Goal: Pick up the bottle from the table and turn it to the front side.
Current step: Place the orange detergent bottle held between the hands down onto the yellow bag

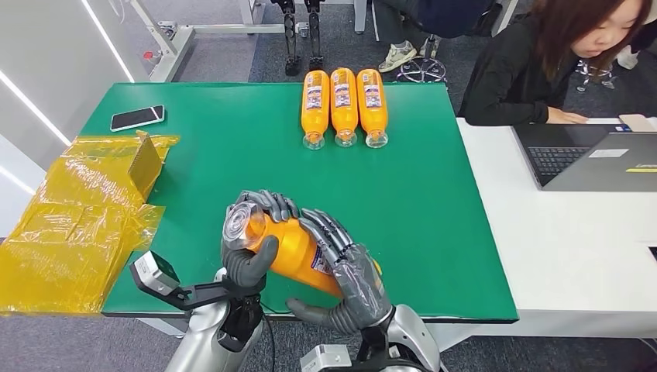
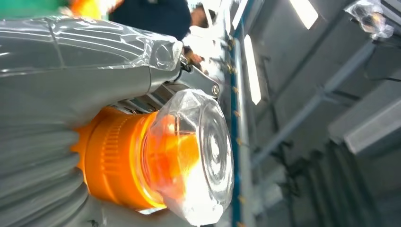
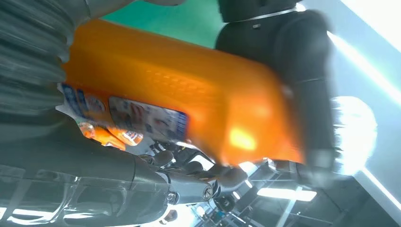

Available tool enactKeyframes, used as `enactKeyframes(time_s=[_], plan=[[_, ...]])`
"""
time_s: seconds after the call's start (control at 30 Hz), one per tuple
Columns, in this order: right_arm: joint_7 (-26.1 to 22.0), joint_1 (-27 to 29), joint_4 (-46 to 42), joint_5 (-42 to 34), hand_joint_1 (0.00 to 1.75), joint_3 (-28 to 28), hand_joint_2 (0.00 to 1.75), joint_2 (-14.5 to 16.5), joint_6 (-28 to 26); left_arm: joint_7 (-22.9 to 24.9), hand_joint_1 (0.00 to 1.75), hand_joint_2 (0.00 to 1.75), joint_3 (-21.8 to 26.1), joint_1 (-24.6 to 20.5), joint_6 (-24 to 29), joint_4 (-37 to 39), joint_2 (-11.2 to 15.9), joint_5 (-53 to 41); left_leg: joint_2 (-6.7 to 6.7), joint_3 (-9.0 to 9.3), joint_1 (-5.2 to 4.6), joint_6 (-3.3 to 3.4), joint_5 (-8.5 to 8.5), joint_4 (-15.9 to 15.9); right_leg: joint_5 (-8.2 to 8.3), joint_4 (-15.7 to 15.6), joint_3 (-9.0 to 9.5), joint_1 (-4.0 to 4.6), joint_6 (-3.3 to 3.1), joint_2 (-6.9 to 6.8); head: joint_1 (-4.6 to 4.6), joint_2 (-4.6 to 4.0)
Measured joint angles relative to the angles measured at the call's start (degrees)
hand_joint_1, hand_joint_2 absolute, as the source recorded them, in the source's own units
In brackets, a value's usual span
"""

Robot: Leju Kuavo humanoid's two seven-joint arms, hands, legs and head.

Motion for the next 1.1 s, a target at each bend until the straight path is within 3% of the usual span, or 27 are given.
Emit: enactKeyframes(time_s=[0.17, 0.33, 0.63, 0.9, 1.1], plan=[[-0.95, -0.58, 0.79, 0.08, 0.00, 0.07, 1.75, 1.16, 0.39, -0.96, 1.69, 1.75, 3.37, -3.36, 6.19, 3.52, 1.03, -4.77, -0.01, 0.00, 0.01, -0.04, 0.06, -0.01, 0.02, 0.04, 0.00, 0.00, -0.03, 0.00, 0.00, 0.00], [-2.08, -1.78, 1.65, -0.63, 0.00, 0.55, 1.75, 1.69, 1.57, -1.06, 1.72, 1.75, 9.19, -7.50, 11.58, 7.27, 2.96, -7.93, 0.01, 0.01, 0.02, -0.08, 0.10, -0.01, 0.05, 0.10, -0.01, 0.01, -0.06, 0.01, 0.00, 0.00], [-5.35, -6.04, 4.82, -6.20, 0.00, 3.37, 1.75, 1.58, 2.34, -1.07, 1.73, 1.75, 19.21, -13.39, 24.08, 11.74, 8.79, -15.43, 0.04, 0.01, 0.04, -0.14, 0.14, -0.01, 0.05, 0.13, -0.07, 0.02, -0.08, 0.07, 0.01, 0.00], [-5.66, -8.61, 6.15, -9.16, 0.00, 5.60, 1.75, 0.68, 2.43, 0.63, 1.75, 1.75, 19.64, -20.72, 40.79, 20.08, 14.36, -36.71, 0.04, 0.01, 0.03, -0.16, 0.16, 0.01, 0.07, 0.12, -0.07, 0.01, -0.09, 0.07, 0.01, 0.00], [-5.79, -9.27, 6.88, -10.39, 0.00, 6.08, 1.75, -0.04, 1.45, 5.15, 1.75, 1.75, 16.37, -25.67, 47.21, 27.88, 17.16, -48.83, 0.04, 0.00, 0.02, -0.16, 0.16, 0.02, 0.08, 0.12, -0.07, 0.01, -0.09, 0.08, 0.01, 0.00]])
